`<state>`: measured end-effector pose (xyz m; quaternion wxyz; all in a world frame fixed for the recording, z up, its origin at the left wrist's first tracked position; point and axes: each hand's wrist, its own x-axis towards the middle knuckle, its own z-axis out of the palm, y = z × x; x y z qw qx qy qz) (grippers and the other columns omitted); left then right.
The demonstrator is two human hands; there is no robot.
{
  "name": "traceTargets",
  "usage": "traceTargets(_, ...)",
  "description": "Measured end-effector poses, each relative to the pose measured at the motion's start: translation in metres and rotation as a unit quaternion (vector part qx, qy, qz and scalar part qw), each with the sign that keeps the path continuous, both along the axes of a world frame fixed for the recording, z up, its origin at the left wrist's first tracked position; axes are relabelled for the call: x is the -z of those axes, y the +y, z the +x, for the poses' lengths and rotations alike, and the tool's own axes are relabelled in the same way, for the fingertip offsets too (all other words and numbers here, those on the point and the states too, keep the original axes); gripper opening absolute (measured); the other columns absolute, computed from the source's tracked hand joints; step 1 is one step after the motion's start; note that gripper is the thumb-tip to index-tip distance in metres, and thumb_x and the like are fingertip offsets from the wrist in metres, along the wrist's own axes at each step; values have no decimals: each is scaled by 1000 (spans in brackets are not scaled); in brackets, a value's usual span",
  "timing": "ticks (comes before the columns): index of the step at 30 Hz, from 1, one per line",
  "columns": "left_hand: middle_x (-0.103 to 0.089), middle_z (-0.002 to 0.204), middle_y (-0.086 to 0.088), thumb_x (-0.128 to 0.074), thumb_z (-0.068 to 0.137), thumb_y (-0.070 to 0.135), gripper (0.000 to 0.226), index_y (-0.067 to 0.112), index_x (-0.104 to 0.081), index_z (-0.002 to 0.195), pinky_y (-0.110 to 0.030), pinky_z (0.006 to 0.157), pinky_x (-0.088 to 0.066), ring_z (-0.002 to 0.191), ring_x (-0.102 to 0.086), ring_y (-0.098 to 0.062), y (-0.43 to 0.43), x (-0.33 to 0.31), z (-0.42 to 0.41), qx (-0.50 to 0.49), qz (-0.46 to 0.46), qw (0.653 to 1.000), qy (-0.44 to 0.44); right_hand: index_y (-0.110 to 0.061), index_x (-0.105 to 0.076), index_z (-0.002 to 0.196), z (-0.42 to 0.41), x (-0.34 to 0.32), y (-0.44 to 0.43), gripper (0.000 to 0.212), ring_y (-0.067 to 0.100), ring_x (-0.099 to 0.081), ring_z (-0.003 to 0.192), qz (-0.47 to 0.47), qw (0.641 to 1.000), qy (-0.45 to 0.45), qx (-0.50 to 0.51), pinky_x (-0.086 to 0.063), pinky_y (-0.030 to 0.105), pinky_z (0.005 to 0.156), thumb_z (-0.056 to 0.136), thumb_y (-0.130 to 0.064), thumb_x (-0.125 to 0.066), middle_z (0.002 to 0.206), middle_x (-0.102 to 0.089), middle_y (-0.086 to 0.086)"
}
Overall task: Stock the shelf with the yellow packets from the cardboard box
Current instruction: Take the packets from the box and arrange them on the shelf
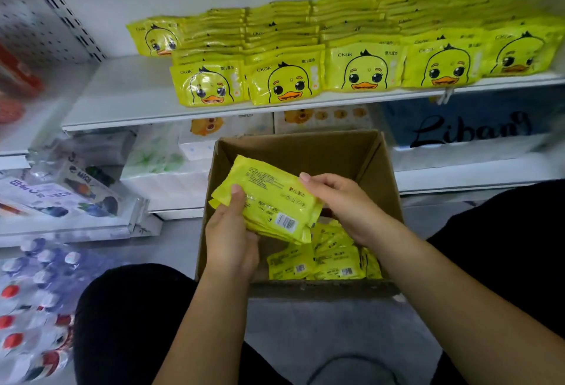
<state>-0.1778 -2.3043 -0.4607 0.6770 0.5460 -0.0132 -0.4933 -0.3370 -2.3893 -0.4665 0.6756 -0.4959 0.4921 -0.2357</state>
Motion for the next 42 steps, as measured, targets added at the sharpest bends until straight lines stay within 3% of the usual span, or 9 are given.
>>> traceTargets(4,-74,123,-13,-59,103,19,35,7,-59,136,-44,85,-63,112,-72,-28,-5,-1,10,-11,-26,999,25,-21,-71,110,-4,1,11,32,18,-69,107,-12,1000,-14,19,-57,35,90,89,-45,-71,112,-74,2)
traceTargets(9,-73,122,-16,-60,98,12,33,5,-63,130,-48,91,-59,112,-71,-32,-5,-10,20,75,-9,997,-2,-10,-72,111,-8,6,15,26,20,-69,97,27,986,-107,128,-52,24,73,88,-23,-74,107,-75,7)
traceTargets(14,-80,99,-6,-66,97,35,24,13,-75,104,-41,85,-58,92,-78,-22,3,-15,14,141,15,981,-132,-1,-56,132,-22,9,10,61,28,-69,111,139,956,-195,167,-54,47,99,78,-17,-77,120,-71,15)
traceTargets(19,-80,102,-8,-63,97,43,29,22,-81,94,-56,99,-56,101,-75,-30,8,-7,8,155,1,961,-231,-7,-67,119,-32,5,11,43,28,-66,115,116,964,-178,158,-51,47,102,83,-30,-70,117,-73,12)
traceTargets(25,-78,110,-11,-67,97,31,28,11,-74,115,-54,101,-55,107,-73,-31,7,-9,3,103,-13,980,-170,-9,-71,107,-32,2,12,29,26,-70,103,78,974,-149,151,-54,41,91,92,-33,-65,108,-76,11)
traceTargets(30,-79,100,-10,-63,101,32,25,16,-81,92,-44,89,-61,96,-76,-29,4,-9,5,53,0,987,-151,-11,-72,90,-34,-4,10,20,26,-71,101,26,986,-106,129,-55,42,94,95,-29,-64,104,-76,10)
traceTargets(34,-80,100,-9,-63,101,24,20,12,-75,110,-35,69,-62,89,-77,-26,-2,-8,10,10,17,996,-91,-9,-73,96,-27,-7,7,23,28,-69,106,48,982,-111,143,-48,48,106,95,-31,-65,104,-76,9)
traceTargets(38,-78,107,-12,-60,103,24,25,9,-72,119,-42,74,-64,95,-77,-30,-7,-8,7,-12,0,999,-49,-18,-75,85,-15,-6,6,26,31,-63,116,34,979,-90,179,-39,58,110,87,-44,-70,104,-76,4)
traceTargets(42,-77,111,-11,-55,105,30,30,11,-69,124,-44,72,-65,99,-76,-29,-10,-4,8,-24,-13,1000,-13,-19,-74,102,-10,-8,9,33,27,-64,117,38,981,-84,171,-43,55,108,92,-49,-65,111,-75,2)
